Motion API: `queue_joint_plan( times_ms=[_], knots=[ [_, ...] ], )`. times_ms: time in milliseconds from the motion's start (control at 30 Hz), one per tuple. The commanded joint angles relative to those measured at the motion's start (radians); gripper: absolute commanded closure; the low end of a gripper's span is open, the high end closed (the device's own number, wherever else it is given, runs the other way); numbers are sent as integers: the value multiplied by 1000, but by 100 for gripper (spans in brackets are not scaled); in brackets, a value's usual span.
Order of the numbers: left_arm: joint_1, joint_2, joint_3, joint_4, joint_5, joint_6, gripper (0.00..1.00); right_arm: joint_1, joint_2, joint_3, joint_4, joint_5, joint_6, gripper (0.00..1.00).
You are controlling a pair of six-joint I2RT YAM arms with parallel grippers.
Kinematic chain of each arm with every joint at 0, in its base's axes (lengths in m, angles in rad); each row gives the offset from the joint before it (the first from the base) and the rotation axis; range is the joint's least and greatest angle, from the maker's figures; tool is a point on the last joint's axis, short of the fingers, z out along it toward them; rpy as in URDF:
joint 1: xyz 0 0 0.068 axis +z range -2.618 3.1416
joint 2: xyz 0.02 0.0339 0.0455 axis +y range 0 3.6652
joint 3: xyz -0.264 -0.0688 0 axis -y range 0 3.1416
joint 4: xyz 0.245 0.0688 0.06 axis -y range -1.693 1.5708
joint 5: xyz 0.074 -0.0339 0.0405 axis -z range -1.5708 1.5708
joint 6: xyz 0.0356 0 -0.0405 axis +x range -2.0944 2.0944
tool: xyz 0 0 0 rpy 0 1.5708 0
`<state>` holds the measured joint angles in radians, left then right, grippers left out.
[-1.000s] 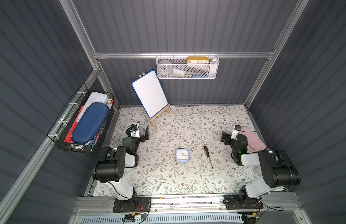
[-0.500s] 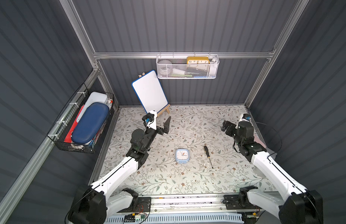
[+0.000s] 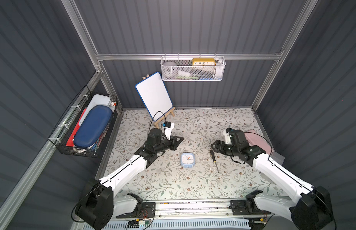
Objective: Remove the battery from the alarm
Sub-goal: Adjust the alarm at the center of the board.
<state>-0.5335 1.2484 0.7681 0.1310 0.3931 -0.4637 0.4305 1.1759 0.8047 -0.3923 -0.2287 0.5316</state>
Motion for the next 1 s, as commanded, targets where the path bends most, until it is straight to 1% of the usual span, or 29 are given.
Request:
queue_joint_plan(
  times_ms=[0,67,133,167,200,300,400,600,833,967],
  knots=[
    [-10,-10,53,-246,-64,-65,65,47,105,-30,35,-253,31,31],
    [-38,18,55,-314,-84,-74,63,66,161,-42,125,-325,62,32],
    [-68,57,51,-376,-144,-96,55,81,216,-36,184,-364,82,30],
    [-83,81,47,-403,-180,-101,47,89,248,-23,190,-371,79,28],
    [-96,104,49,-422,-201,-105,45,94,272,-13,197,-371,80,26],
    [-136,169,58,-445,-255,-115,47,104,334,-3,259,-393,108,23],
    [-148,204,54,-450,-281,-136,52,112,376,5,299,-390,126,22],
    [-151,177,0,-403,-288,-179,61,111,436,6,328,-355,135,21],
    [-151,198,11,-380,-309,-165,65,112,488,9,351,-350,132,22],
    [-151,203,10,-373,-320,-161,65,112,505,11,368,-356,137,22]
  ],
)
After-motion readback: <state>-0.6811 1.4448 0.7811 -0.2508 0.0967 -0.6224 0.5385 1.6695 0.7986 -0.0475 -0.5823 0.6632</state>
